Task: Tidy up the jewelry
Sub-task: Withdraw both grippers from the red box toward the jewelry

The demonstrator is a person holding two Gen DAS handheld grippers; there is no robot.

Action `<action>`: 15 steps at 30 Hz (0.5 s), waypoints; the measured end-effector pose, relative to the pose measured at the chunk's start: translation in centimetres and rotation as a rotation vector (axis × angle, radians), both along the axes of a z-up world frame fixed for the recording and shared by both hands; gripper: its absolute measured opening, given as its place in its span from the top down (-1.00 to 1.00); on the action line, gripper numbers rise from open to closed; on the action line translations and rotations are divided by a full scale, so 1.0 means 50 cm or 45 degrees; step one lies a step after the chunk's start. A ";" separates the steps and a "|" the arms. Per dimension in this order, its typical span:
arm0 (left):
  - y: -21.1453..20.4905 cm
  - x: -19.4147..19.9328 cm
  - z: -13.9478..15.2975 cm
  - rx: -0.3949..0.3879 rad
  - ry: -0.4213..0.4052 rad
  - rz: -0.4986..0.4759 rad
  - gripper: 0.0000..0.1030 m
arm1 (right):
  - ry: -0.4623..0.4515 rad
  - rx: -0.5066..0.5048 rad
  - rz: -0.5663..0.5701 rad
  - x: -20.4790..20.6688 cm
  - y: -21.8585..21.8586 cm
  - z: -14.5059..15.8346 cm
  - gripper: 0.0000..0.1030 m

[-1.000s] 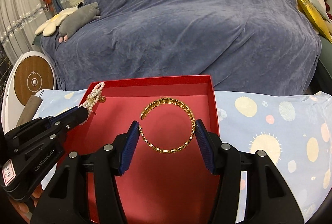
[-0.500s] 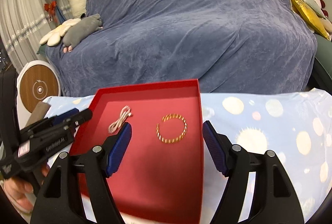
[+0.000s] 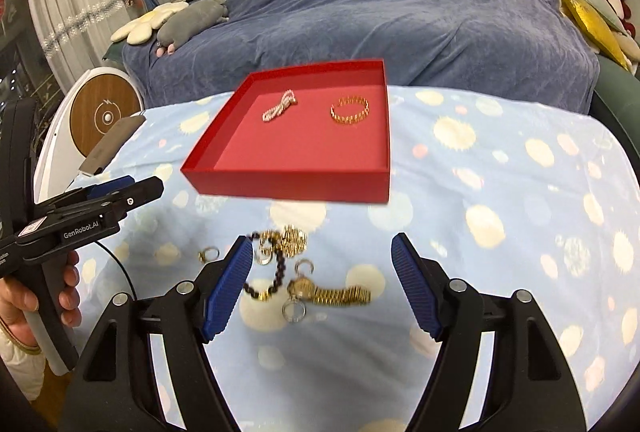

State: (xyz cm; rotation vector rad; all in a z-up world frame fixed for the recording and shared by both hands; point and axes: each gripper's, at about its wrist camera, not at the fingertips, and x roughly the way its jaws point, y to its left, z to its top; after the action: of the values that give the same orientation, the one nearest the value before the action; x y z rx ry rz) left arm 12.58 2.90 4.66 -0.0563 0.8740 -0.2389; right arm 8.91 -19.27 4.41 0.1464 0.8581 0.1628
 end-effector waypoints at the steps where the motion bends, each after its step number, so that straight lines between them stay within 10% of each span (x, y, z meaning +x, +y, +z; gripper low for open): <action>1: 0.000 -0.013 -0.013 0.004 0.008 0.014 -0.26 | 0.030 0.016 -0.014 -0.012 -0.001 -0.019 -0.31; 15: -0.014 -0.054 -0.122 0.033 0.091 -0.022 -0.26 | 0.062 -0.053 0.021 0.018 0.038 -0.105 -0.04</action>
State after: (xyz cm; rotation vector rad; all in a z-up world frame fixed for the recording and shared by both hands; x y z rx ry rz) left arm 9.89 2.20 -1.43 -0.0329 0.9492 -0.2431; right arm 9.81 -17.37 -0.84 0.1044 0.9112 0.1575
